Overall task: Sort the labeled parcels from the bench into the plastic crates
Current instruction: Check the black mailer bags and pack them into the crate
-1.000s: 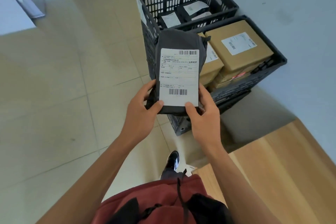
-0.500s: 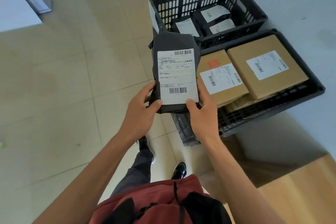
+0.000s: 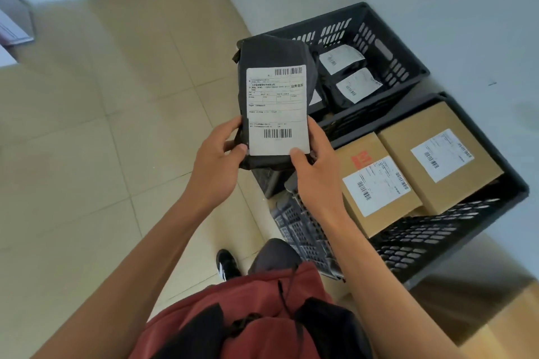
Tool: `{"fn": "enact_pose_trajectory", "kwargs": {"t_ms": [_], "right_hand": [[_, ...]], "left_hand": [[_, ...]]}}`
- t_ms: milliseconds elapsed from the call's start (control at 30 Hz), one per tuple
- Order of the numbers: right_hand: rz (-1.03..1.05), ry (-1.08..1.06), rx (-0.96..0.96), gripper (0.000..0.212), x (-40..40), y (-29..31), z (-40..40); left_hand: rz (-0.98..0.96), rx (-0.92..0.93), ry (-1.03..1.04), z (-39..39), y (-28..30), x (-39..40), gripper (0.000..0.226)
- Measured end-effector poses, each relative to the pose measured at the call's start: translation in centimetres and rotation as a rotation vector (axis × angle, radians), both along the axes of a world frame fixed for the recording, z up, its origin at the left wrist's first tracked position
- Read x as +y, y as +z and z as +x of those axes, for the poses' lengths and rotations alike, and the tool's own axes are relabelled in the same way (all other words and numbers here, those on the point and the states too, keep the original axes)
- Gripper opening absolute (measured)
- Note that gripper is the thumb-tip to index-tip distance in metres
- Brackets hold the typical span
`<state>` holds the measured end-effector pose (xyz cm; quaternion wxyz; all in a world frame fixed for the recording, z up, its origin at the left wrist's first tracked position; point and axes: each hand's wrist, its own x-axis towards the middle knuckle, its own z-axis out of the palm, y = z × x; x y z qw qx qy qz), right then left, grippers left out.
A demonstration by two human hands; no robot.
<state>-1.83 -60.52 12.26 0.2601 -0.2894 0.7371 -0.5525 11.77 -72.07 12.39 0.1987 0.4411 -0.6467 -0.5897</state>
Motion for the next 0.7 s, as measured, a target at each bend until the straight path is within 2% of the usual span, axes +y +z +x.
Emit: {"fn": "enact_pose_trajectory", "kwargs": {"t_ms": [200,433,700], "right_hand": [[0.01,-0.074,0.01,0.064,-5.3,-0.5,-5.1],[0.031,-0.091,-0.044,0.063,-11.9,-2.1,-14.0],[0.19,-0.049,-0.107,0.063,-16.7,-6.1,-21.3]], "left_hand": [[-0.021,0.007,-0.076,-6.0,-0.4,-5.3,0.062],[0.009,-0.069,-0.111,-15.2,-1.2,-11.2,0.083],[0.15,-0.111,-0.107,-22.7,-3.6,-14.6,0.067]]}}
